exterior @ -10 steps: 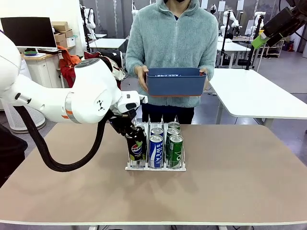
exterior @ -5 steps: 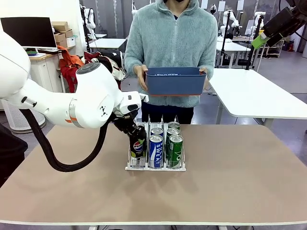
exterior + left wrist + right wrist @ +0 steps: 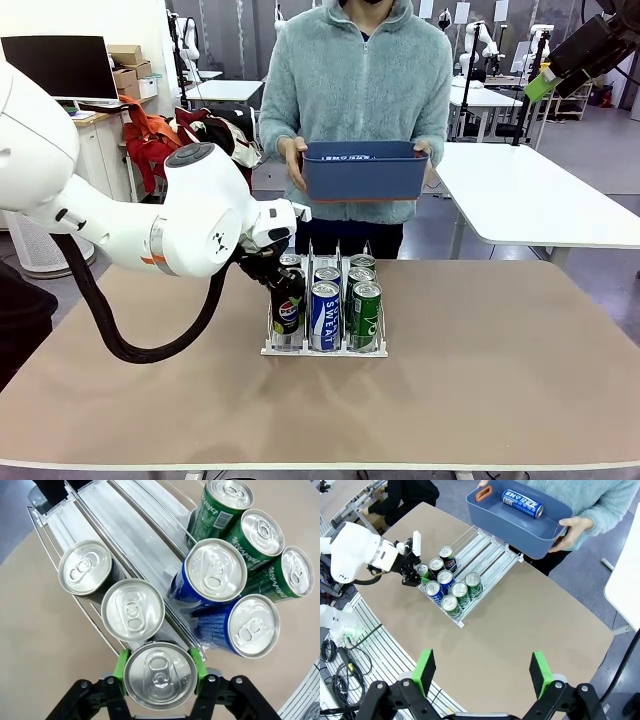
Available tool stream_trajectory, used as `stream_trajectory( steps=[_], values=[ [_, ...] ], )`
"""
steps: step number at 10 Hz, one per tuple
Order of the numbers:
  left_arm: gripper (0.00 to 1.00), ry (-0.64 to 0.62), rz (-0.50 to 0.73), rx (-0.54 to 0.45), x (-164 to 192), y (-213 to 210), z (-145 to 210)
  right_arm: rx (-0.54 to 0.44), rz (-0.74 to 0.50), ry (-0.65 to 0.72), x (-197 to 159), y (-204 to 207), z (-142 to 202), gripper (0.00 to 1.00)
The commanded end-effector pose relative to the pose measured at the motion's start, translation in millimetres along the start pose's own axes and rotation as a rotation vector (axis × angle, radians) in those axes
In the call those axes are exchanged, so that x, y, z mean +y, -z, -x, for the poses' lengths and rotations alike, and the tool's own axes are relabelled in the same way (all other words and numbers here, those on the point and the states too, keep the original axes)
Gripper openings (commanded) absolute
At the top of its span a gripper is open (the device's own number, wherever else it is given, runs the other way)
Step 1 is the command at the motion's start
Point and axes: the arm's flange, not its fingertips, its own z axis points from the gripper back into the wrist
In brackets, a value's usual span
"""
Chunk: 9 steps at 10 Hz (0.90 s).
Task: Fill the beverage cans into the dispenser.
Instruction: Place the picked Pepsi coke in the line of the Automatic Can Dispenser with the same cans.
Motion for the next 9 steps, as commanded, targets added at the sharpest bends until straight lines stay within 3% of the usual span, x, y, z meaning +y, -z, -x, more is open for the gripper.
stream_trajectory(
  steps=[1,6,9],
  values=[
    [0.58,-0.001,0.014,-0.012,1,4,-3,0.001,0.0,0.001,1,1,-1,1.0],
    [0.58,-0.012,0.071,0.039,-8,12,11,0.001,0.0,0.001,1,1,-1,1.0],
    [0.58,-0.003,0.027,0.03,-11,14,6,0.001,0.0,0.001,1,1,-1,1.0]
  ],
)
